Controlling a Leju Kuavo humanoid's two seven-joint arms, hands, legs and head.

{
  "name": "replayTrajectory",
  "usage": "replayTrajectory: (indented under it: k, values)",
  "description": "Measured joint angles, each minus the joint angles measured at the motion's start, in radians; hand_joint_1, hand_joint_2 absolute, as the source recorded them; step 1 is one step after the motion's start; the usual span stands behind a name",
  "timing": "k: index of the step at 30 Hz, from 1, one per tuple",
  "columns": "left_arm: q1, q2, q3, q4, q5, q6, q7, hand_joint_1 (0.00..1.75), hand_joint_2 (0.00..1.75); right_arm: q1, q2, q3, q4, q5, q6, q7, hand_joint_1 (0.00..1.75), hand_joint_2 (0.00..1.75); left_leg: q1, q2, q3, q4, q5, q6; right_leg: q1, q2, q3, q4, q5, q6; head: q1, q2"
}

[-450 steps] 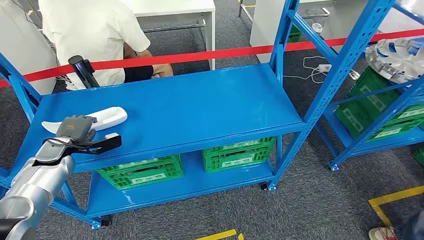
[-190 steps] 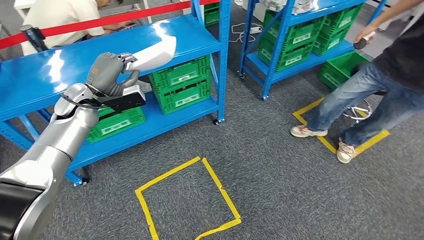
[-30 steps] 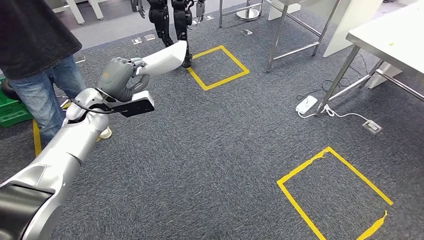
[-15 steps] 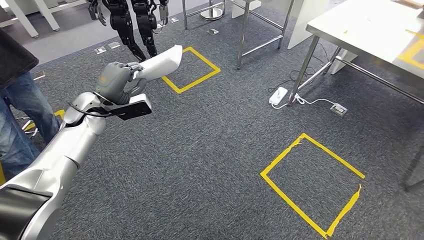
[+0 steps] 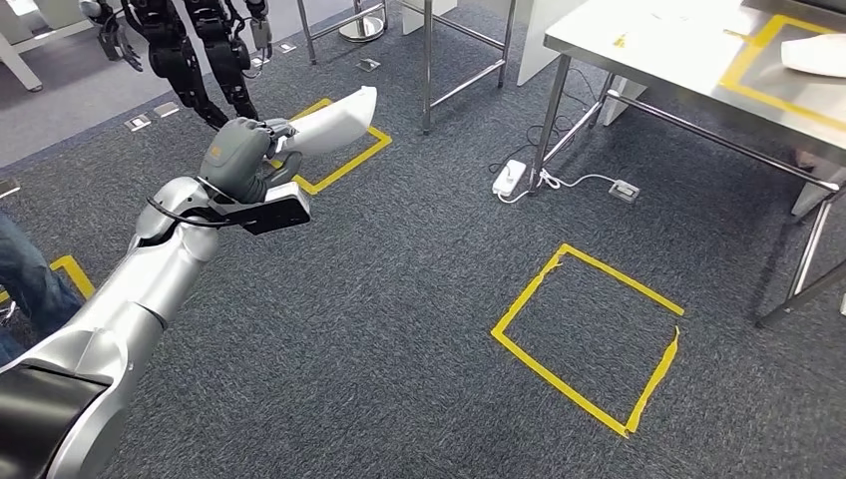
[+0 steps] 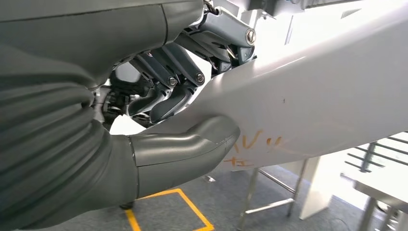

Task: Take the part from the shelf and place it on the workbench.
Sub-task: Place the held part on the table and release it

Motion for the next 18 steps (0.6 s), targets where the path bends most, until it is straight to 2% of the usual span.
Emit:
replayTrajectory:
  k: [2, 4, 5, 6, 7, 8, 9, 11, 12, 13, 15, 16, 17, 18]
  values:
    - [-0.001, 0.000, 0.000, -0.002, 0.002, 0.001, -0.002, 1.75, 1.75, 0.000, 0.000, 0.000, 0.000, 0.000, 0.000, 0.000, 0.00, 0.00, 0.003, -0.028, -0.012, 0.035, -0.025, -0.011, -0.007, 0.016, 0.006, -0.007, 0.005, -0.010, -0.003, 0.000]
    - [0.002, 0.005, 0.000, -0.002, 0.005, 0.003, -0.006, 1.75, 1.75, -0.002, 0.000, 0.000, 0.000, 0.000, 0.000, 0.000, 0.00, 0.00, 0.007, -0.072, -0.063, 0.145, -0.082, -0.019, -0.010, 0.034, 0.010, -0.010, 0.006, -0.017, -0.008, 0.000]
    - [0.006, 0.007, 0.000, -0.002, 0.006, 0.004, -0.008, 1.75, 1.75, -0.003, 0.000, 0.000, 0.000, 0.000, 0.000, 0.000, 0.00, 0.00, 0.008, -0.083, -0.096, 0.212, -0.109, -0.021, -0.010, 0.044, 0.010, -0.009, 0.006, -0.019, -0.009, 0.000]
    - [0.012, 0.010, 0.000, -0.001, 0.007, 0.005, -0.010, 1.75, 1.75, -0.002, 0.000, 0.000, 0.000, 0.000, 0.000, 0.000, 0.00, 0.00, 0.008, -0.087, -0.122, 0.260, -0.121, -0.023, -0.011, 0.056, 0.010, -0.009, 0.006, -0.019, -0.010, 0.000]
    - [0.017, 0.011, 0.000, 0.000, 0.008, 0.006, -0.013, 1.75, 1.75, -0.001, 0.000, 0.000, 0.000, 0.000, 0.000, 0.002, 0.00, 0.00, 0.009, -0.088, -0.134, 0.277, -0.115, -0.024, -0.011, 0.068, 0.010, -0.008, 0.006, -0.019, -0.011, 0.000]
    - [0.021, 0.012, 0.000, -0.001, 0.009, 0.006, -0.015, 1.75, 1.75, -0.001, 0.000, 0.000, 0.000, 0.000, 0.000, 0.003, 0.00, 0.00, 0.010, -0.090, -0.126, 0.252, -0.089, -0.023, -0.011, 0.080, 0.010, -0.006, 0.005, -0.019, -0.012, 0.000]
    - [0.022, 0.013, 0.000, -0.002, 0.011, 0.007, -0.017, 1.75, 1.75, 0.000, 0.000, 0.000, 0.000, 0.000, 0.001, 0.004, 0.00, 0.00, 0.012, -0.098, -0.102, 0.194, -0.051, -0.023, -0.012, 0.091, 0.010, -0.003, 0.004, -0.017, -0.013, 0.000]
    - [0.023, 0.015, 0.000, -0.007, 0.013, 0.008, -0.020, 1.75, 1.75, -0.001, 0.000, 0.000, 0.000, 0.001, 0.002, 0.005, 0.00, 0.00, 0.019, -0.136, -0.043, 0.067, 0.001, -0.021, -0.014, 0.114, 0.006, 0.005, 0.000, -0.007, -0.013, 0.000]
    - [0.024, 0.016, 0.000, -0.009, 0.014, 0.006, -0.022, 1.75, 1.75, -0.001, 0.000, 0.000, 0.000, 0.001, 0.002, 0.005, 0.00, 0.00, 0.020, -0.152, -0.025, 0.030, 0.011, -0.019, -0.015, 0.124, 0.002, 0.008, 0.000, 0.000, -0.013, 0.000]
    - [0.026, 0.016, 0.000, -0.011, 0.016, 0.004, -0.023, 1.75, 1.75, -0.001, 0.000, 0.000, 0.000, 0.001, 0.002, 0.005, 0.00, 0.00, 0.019, -0.160, -0.018, 0.017, 0.009, -0.014, -0.016, 0.134, -0.002, 0.009, 0.001, 0.007, -0.013, 0.000]
    - [0.029, 0.013, 0.000, -0.017, 0.022, -0.006, -0.029, 1.75, 1.75, 0.004, 0.000, 0.000, 0.000, 0.001, 0.002, 0.005, 0.00, 0.00, 0.016, -0.144, -0.016, 0.012, 0.012, 0.000, -0.018, 0.147, -0.007, 0.005, 0.007, 0.021, -0.013, 0.000]
    - [0.029, 0.011, 0.000, -0.022, 0.026, -0.011, -0.033, 1.75, 1.75, 0.007, 0.001, 0.000, 0.000, 0.001, 0.002, 0.005, 0.00, 0.00, 0.017, -0.134, -0.015, 0.008, 0.015, 0.008, -0.017, 0.131, -0.011, 0.009, 0.003, 0.026, -0.011, 0.000]
    - [0.029, 0.010, 0.000, -0.026, 0.029, -0.016, -0.037, 1.75, 1.75, 0.008, 0.001, 0.000, 0.000, 0.001, 0.002, 0.005, 0.00, 0.00, 0.017, -0.124, -0.013, 0.004, 0.018, 0.016, -0.015, 0.107, -0.021, 0.030, -0.010, 0.030, -0.008, 0.000]
    - [0.030, 0.010, 0.001, -0.031, 0.032, -0.020, -0.041, 1.75, 1.75, 0.007, 0.001, 0.000, 0.000, 0.001, 0.001, 0.005, 0.00, 0.00, 0.017, -0.113, -0.012, 0.001, 0.020, 0.022, -0.014, 0.077, -0.040, 0.070, -0.033, 0.033, -0.005, 0.000]
